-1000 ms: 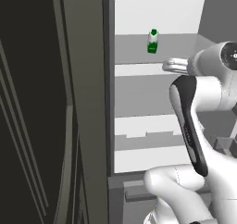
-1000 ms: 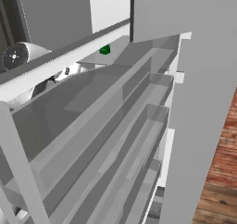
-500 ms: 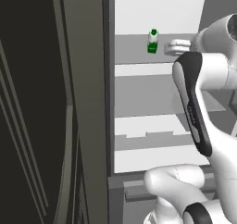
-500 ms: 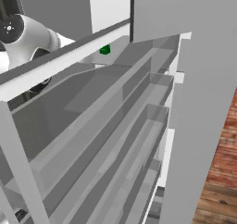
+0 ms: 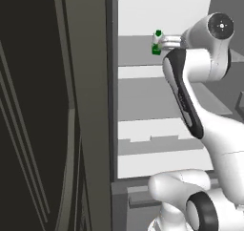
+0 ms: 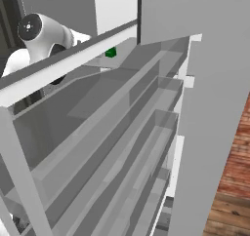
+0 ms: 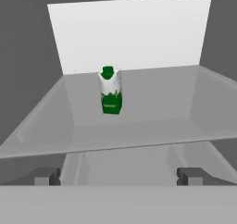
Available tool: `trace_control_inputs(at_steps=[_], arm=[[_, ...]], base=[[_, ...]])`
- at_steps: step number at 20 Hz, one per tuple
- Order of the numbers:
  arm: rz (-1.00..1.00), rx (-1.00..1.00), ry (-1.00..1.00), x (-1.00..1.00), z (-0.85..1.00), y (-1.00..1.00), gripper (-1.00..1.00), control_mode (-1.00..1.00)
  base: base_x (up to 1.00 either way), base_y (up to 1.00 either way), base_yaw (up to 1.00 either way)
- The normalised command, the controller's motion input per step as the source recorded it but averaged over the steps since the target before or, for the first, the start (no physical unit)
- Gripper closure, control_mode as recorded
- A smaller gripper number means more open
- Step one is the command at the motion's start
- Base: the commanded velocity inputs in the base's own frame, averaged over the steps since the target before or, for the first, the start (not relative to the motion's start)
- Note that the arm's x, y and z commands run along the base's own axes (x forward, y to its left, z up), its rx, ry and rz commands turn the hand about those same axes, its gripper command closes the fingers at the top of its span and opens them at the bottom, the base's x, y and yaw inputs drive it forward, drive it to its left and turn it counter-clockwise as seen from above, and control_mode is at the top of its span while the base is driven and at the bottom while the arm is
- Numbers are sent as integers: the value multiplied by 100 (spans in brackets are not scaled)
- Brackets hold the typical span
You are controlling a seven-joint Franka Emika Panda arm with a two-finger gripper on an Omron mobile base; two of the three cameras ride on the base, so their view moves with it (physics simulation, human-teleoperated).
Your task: Take a sugar cube from the saucer and place it inside the coffee. Then, grab milk from the fridge and place it next to the coffee on the counter to sweeten the coffee.
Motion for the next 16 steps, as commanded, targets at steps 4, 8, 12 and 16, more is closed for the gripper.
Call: trace_control_inputs(at_steps=[4, 8, 12, 16], arm=[[0, -1, 0, 70, -11, 0, -100, -100], [0, 0, 1, 61, -13, 0, -100, -100], [0, 0, 1, 58, -10, 0, -100, -100], [0, 0, 0, 52, -4, 0, -100, -100]], base=[[0, 0, 0], [0, 0, 0], [0, 0, 0], [0, 0, 0]])
